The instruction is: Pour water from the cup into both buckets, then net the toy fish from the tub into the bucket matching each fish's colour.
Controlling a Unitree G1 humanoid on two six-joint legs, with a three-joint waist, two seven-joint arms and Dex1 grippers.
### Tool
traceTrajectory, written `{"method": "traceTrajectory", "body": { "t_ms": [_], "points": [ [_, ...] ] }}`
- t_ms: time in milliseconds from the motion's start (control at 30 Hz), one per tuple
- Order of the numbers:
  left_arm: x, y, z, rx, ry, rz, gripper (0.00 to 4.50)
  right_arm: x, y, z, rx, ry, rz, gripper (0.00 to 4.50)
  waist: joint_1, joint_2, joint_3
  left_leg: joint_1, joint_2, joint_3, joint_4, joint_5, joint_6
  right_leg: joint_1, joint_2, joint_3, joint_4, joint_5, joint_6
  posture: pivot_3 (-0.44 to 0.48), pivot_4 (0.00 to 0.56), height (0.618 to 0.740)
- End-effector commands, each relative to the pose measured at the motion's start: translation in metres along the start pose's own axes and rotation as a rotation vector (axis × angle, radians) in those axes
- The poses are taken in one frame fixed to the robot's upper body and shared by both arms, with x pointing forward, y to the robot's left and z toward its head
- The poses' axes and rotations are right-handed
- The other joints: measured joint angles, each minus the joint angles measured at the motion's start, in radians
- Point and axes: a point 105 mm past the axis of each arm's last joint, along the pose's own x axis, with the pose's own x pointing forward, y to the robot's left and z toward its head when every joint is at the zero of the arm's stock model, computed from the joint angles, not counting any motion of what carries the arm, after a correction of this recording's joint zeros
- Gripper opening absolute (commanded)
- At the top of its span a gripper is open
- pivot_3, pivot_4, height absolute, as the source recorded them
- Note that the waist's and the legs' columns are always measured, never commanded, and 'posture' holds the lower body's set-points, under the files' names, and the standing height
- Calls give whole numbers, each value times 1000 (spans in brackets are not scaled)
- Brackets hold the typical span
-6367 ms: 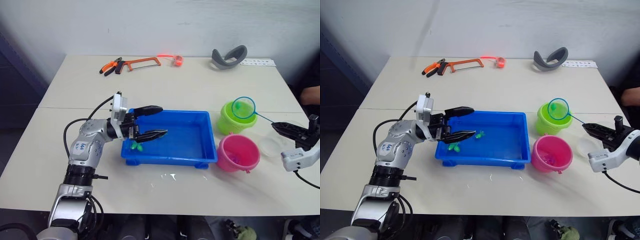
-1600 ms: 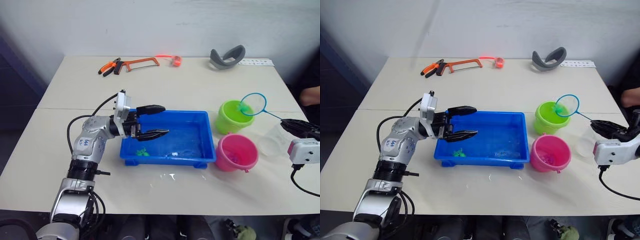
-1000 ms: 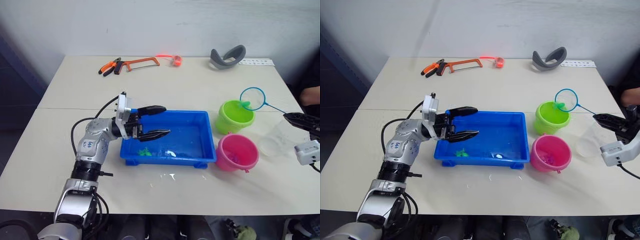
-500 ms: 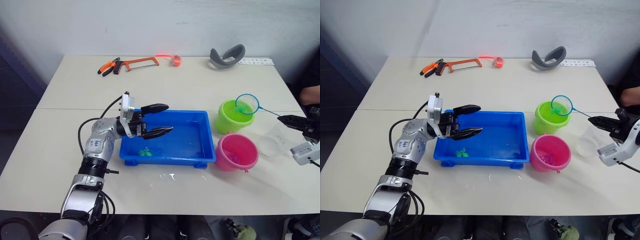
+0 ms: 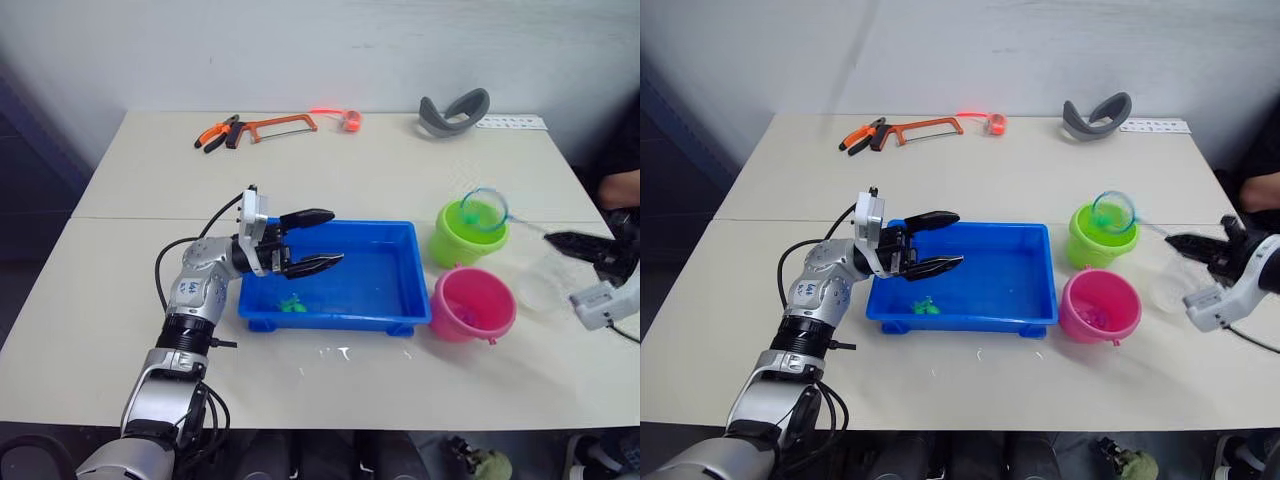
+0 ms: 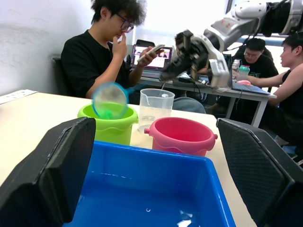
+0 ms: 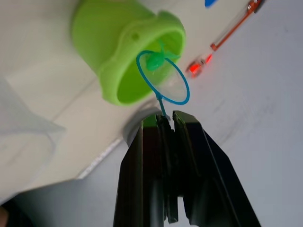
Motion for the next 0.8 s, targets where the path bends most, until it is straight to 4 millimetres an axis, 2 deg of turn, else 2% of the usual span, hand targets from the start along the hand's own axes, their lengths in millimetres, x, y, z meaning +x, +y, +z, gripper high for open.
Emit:
{"method": "traceTrajectory", "body": {
  "t_ms": [33, 367, 500, 633, 667, 733, 800],
  "points": [
    [4, 3, 14, 54, -23, -10, 4448, -13, -14, -17, -40, 56, -37, 0, 1, 0, 0, 0, 0, 0, 0, 0, 0, 0, 0, 0, 0, 0, 0, 0, 150, 740],
    [6, 0, 14, 51, -24, -9, 4448, -16, -25, -30, -54, 153, -101, 0, -1, 0, 0, 0, 1, 0, 0, 0, 0, 0, 1, 0, 0, 0, 0, 0, 150, 740],
    [2, -1, 16, 57, -23, -4, 4448, -18, -37, -35, -5, 175, -166, 0, -2, 0, 0, 0, 1, 0, 0, 0, 0, 0, 1, 0, 0, 0, 0, 0, 150, 740],
    [-15, -5, 25, 77, -34, 4, 4448, -21, -51, -27, 216, 113, -268, 0, -6, 0, 0, 0, 1, 0, 0, 0, 0, 0, 1, 0, 0, 0, 0, 0, 150, 740],
    [-21, -5, 29, 77, -39, 17, 4448, -20, -53, -17, 291, 43, -271, 0, -7, 0, 0, 0, 1, 0, 0, 0, 0, 0, 1, 0, -1, 0, 0, 0, 150, 740],
    [-39, -6, 36, 77, -25, 45, 4448, -17, -63, 9, 557, -113, -306, 0, -11, 0, 0, 0, 1, -1, 0, 0, 0, 0, 1, 0, 0, 0, 0, 0, 150, 740],
    [-57, -6, 40, 87, 4, 83, 4448, -14, -76, 21, 763, -213, -338, 0, -16, -1, 0, 0, 3, -2, 0, 0, 0, 2, 0, -1, -2, 0, 0, 0, 150, 740]
  ]
}}
